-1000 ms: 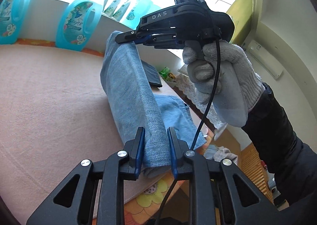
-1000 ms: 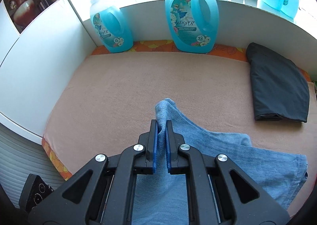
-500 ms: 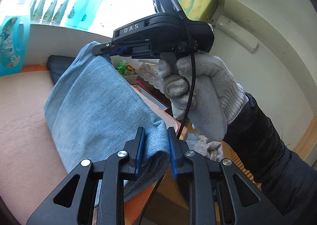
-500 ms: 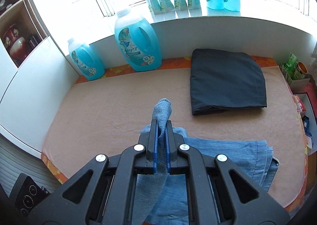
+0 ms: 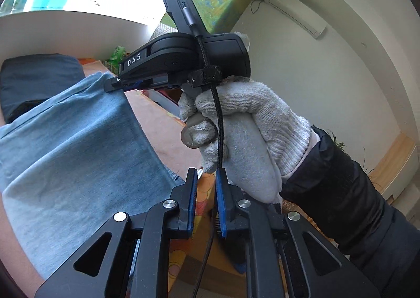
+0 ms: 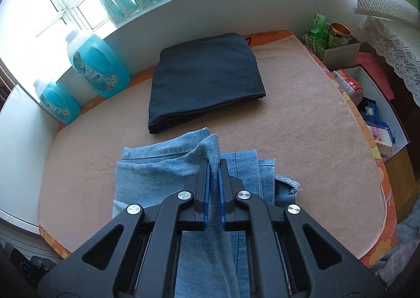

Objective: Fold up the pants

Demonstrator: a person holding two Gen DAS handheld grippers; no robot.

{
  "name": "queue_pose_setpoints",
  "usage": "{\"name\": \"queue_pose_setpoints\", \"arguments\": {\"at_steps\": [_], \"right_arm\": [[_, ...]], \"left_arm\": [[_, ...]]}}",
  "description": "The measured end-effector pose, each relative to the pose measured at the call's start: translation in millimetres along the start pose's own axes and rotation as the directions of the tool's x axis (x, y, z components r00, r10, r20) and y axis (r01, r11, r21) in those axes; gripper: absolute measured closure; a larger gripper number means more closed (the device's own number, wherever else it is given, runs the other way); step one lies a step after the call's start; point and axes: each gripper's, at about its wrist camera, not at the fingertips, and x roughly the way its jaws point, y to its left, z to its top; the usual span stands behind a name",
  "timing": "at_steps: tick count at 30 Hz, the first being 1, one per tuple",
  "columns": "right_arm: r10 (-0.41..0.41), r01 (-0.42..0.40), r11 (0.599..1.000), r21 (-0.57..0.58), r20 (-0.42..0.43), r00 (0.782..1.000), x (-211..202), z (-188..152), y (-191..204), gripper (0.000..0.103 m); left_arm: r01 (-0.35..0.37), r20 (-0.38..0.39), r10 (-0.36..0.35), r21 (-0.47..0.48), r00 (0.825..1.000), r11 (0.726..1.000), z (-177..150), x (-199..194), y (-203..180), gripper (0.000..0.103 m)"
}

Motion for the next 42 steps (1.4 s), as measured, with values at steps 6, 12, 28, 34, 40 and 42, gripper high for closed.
{"name": "queue_pose_setpoints", "arguments": {"at_steps": [6, 12, 28, 34, 40, 42], "right_arm": [[-0.020, 0.020, 1.000, 0.024, -0.009, 1.000, 19.7, -7.8, -22.1, 0.097], [-0.014, 0.013, 0.999, 0.040, 0.021, 1.000, 12.1, -6.8, -32.8, 0.098], [0.084, -0.092, 0.909, -0.406, -0.038, 0.996, 7.4, -13.7, 107.1, 0.090], [0.104, -0.145, 0.832, -0.535, -0.105, 0.989, 43.9, -25.6, 163.1, 0.076], [0.070, -0.150, 0.772, -0.618, -0.151, 0.986, 78.4, -21.4, 188.1, 0.076], [0.048, -0.146, 0.735, -0.662, -0.164, 0.985, 89.1, -21.5, 197.4, 0.076]], "left_arm": [[-0.099, -0.017, 0.099, -0.015, 0.995, 0.995, -21.6, -51.7, 29.6, 0.076], [-0.238, -0.046, 0.234, -0.143, 0.971, 0.961, -60.1, -100.8, 78.5, 0.075], [-0.213, -0.079, 0.198, -0.319, 0.977, 0.924, -118.1, -77.2, 101.1, 0.060], [-0.209, -0.056, 0.203, -0.355, 0.978, 0.911, -123.4, -73.5, 103.4, 0.060], [-0.200, -0.047, 0.197, -0.370, 0.979, 0.907, -124.8, -71.0, 101.9, 0.060], [-0.192, -0.041, 0.190, -0.381, 0.981, 0.905, -125.3, -69.8, 102.7, 0.060]]}}
